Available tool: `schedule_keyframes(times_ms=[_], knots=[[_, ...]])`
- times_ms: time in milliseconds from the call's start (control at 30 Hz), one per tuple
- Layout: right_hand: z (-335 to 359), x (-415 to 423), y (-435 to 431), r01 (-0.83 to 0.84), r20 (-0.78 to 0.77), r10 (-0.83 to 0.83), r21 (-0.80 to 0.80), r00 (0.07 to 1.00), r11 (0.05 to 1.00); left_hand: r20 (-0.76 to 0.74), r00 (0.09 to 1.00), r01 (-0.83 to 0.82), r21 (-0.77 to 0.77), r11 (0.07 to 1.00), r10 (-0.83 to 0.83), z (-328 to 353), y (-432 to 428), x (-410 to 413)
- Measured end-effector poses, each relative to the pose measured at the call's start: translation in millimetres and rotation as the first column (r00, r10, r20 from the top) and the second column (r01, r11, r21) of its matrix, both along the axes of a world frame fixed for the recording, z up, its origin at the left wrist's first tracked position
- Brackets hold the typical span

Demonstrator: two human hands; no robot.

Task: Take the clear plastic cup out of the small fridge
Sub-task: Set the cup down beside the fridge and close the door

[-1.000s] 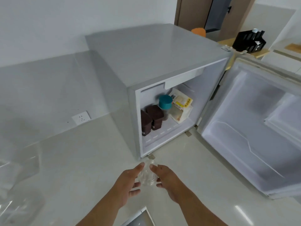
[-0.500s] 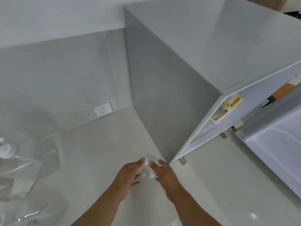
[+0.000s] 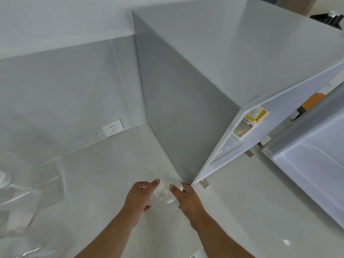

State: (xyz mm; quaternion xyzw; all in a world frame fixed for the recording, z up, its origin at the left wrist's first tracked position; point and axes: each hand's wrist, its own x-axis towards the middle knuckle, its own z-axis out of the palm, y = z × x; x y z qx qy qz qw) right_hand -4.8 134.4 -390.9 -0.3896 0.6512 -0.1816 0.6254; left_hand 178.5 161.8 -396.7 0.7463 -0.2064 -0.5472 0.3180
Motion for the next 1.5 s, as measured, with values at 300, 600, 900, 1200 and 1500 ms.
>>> schedule_keyframes(times_ms=[300, 600, 900, 1200, 1500], knots=[[38, -67, 22, 0.026, 0.033, -0.026, 0.010, 0.999, 1.000, 0.038, 0.998, 0.054, -0.081, 0.995, -0.051, 42, 23, -46], [38, -59, 26, -0.001, 0.054, 0.000, 0.020, 0.999, 1.000, 0.033, 0.999, 0.006, -0.096, 0.995, -0.003, 52, 45, -51], [99, -111, 25, 0.020, -0.097, -0.039, -0.187, 0.995, 0.982, 0.005, 0.979, 0.200, -0.187, 0.962, -0.203, 102, 27, -107], [229, -232, 25, 0.041, -0.231, -0.194, -0.537, 0.954, 0.843, 0.207, 0.878, 0.479, -0.384, 0.790, -0.432, 223, -19, -219], [363, -353, 28, -0.517, -0.774, -0.471, -0.633, 0.423, 0.577, 0.978, 0.196, 0.960, -0.207, 0.190, 0.077, 355, -72, -250]])
